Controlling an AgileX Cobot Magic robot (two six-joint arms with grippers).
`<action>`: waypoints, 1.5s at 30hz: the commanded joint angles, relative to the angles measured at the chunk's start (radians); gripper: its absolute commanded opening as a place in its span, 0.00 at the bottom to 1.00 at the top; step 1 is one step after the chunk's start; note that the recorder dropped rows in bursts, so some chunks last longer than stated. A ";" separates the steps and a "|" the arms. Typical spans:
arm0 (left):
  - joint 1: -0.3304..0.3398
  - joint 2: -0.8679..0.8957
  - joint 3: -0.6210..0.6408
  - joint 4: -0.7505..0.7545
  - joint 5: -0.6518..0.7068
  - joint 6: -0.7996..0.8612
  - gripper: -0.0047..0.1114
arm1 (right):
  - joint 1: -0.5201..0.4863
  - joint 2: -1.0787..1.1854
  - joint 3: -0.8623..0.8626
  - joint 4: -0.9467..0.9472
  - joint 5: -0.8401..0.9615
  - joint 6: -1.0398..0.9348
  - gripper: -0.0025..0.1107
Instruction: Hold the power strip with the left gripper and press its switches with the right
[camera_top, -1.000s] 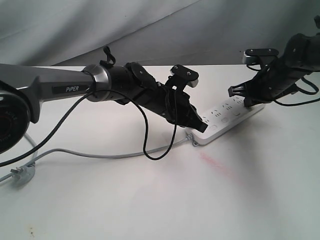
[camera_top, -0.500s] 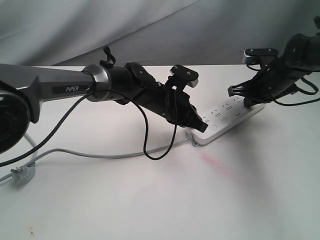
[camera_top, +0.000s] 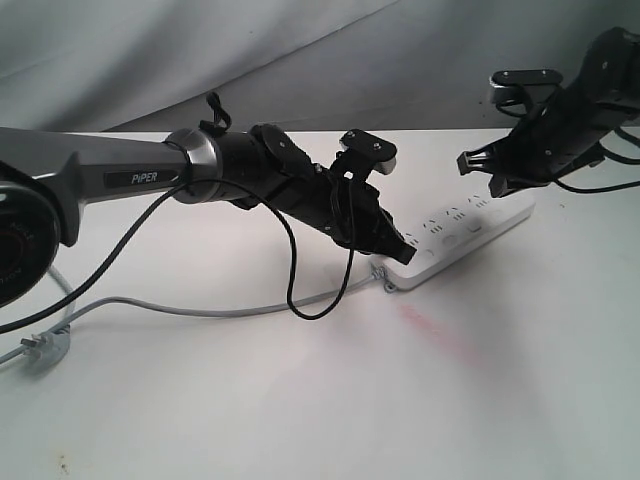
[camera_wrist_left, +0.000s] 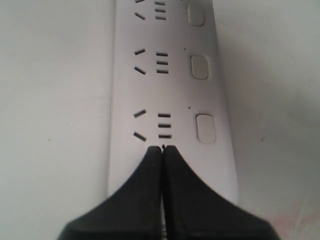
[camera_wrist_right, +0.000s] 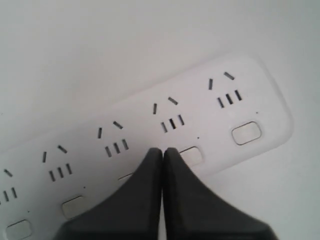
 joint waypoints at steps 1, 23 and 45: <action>-0.004 0.002 -0.001 0.003 0.009 -0.013 0.04 | 0.034 -0.006 -0.003 -0.012 0.011 -0.012 0.02; -0.004 0.002 -0.001 0.003 0.009 -0.021 0.04 | 0.055 0.048 0.027 -0.030 0.028 -0.004 0.02; -0.004 0.002 -0.001 0.003 0.009 -0.021 0.04 | 0.055 0.099 0.036 -0.030 0.013 0.001 0.02</action>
